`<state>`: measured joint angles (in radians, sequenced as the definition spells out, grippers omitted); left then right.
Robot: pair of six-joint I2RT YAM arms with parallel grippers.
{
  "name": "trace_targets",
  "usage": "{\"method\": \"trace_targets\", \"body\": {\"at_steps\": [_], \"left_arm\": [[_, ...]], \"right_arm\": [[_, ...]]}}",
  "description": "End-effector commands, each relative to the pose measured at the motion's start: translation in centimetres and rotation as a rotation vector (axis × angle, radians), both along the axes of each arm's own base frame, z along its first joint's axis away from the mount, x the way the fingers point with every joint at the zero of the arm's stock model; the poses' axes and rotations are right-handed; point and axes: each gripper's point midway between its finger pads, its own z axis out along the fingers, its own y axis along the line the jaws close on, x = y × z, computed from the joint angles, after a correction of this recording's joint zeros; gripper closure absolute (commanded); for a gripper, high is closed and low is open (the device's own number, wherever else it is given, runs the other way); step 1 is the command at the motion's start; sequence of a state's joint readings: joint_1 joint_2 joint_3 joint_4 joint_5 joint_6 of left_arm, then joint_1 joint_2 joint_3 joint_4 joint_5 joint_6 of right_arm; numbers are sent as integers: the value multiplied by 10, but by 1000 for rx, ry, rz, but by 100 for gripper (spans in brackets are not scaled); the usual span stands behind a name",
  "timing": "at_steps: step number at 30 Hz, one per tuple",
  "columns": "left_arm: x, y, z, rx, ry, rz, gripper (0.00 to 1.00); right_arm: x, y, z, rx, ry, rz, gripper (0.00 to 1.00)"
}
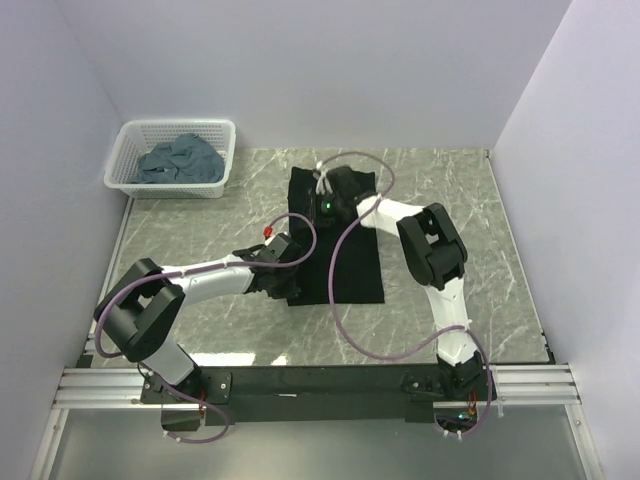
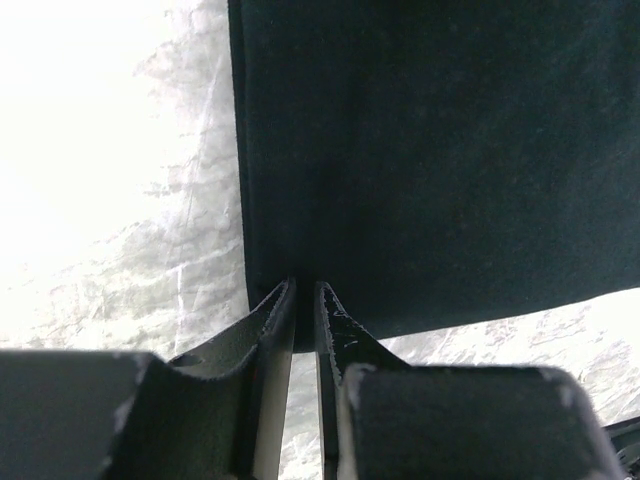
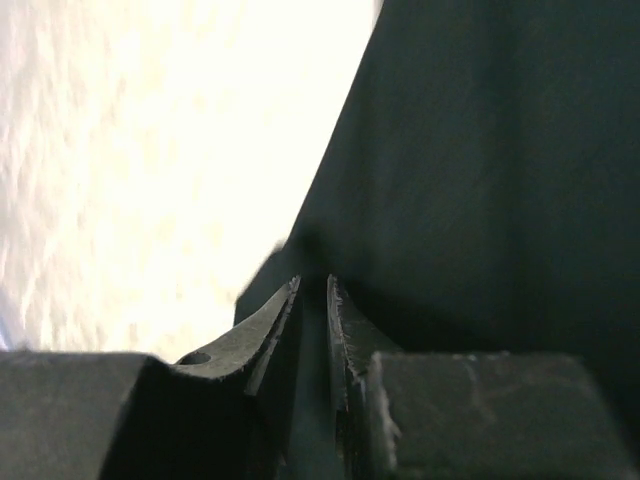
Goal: Fold and stack the t-shirts
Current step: Fold the tshirt
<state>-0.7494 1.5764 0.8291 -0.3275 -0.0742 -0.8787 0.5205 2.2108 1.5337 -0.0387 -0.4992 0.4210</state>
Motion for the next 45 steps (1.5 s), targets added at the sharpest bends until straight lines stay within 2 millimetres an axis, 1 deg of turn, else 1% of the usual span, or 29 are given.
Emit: {"method": "trace_targets", "body": {"at_steps": [1, 3, 4, 6, 8, 9, 10, 12, 13, 14, 15, 16, 18, 19, 22, 24, 25, 26, 27, 28, 29, 33, 34, 35, 36, 37, 40, 43, 45], "left_arm": [[-33, 28, -20, 104, 114, -9, 79], [-31, 28, -17, 106, 104, -6, 77], [-29, 28, -16, 107, 98, -5, 76], [-22, 25, -6, 99, 69, 0, 72], [-13, 20, 6, 80, 32, 8, 68], [-8, 18, 15, 68, 3, 14, 62], [-4, 16, 23, 58, -19, 19, 59], [9, 9, 47, 20, -85, 28, 51], [15, 8, 56, 5, -112, 33, 48], [23, 4, 70, -18, -150, 37, 46], [35, 1, 86, -48, -205, 44, 46], [41, 0, 94, -65, -230, 48, 46], [53, -3, 103, -99, -257, 48, 47], [62, -6, 108, -138, -266, 43, 49], [82, -14, 109, -182, -286, 25, 58], [91, -24, 100, -189, -256, -3, 64], [99, -29, 104, -188, -270, -13, 66], [102, -34, 101, -193, -259, -25, 68], [106, -37, 87, -175, -234, -29, 71], [117, -39, 91, -178, -249, -28, 72], [123, -40, 74, -155, -215, -24, 75], [155, -40, 53, -128, -181, -5, 78], [171, -40, 60, -132, -199, 3, 79], [178, -39, 57, -128, -196, 9, 79], [182, -37, 40, -105, -164, 12, 79], [192, -32, 38, -96, -166, 22, 79], [222, -31, 43, -104, -195, 35, 76], [251, -29, 59, -128, -235, 54, 72], [256, -27, 61, -134, -236, 60, 70]], "right_arm": [[62, -13, 47, 21, -124, -97, 76], [74, -22, 66, 49, -138, -120, 76], [73, -26, 82, 69, -144, -126, 76], [69, -38, 97, 92, -149, -134, 74], [50, -52, 111, 103, -158, -137, 71], [41, -58, 113, 111, -153, -132, 70], [28, -71, 113, 116, -142, -141, 68], [9, -80, 113, 150, -112, -120, 67], [-2, -92, 108, 165, -100, -133, 66], [-8, -97, 104, 170, -90, -132, 66], [-17, -104, 95, 168, -69, -131, 67], [-19, -108, 90, 162, -59, -135, 66], [-26, -113, 77, 152, -27, -141, 67], [-28, -113, 76, 167, -25, -134, 67], [-28, -115, 65, 177, -3, -146, 67], [-25, -119, 60, 178, 11, -157, 67], [-24, -119, 56, 182, 19, -160, 67], [-24, -121, 55, 186, 24, -164, 67], [-25, -123, 51, 185, 32, -168, 67], [-24, -123, 51, 186, 30, -170, 67], [-24, -124, 50, 186, 32, -171, 67], [-25, -127, 47, 191, 40, -178, 67], [-25, -127, 46, 191, 40, -179, 67], [-25, -128, 46, 191, 40, -181, 67], [-26, -128, 45, 189, 44, -183, 67], [-25, -129, 43, 186, 45, -185, 68], [-23, -133, 43, 194, 50, -197, 67], [-20, -136, 41, 204, 60, -218, 67], [-18, -141, 37, 212, 74, -239, 67]]}}
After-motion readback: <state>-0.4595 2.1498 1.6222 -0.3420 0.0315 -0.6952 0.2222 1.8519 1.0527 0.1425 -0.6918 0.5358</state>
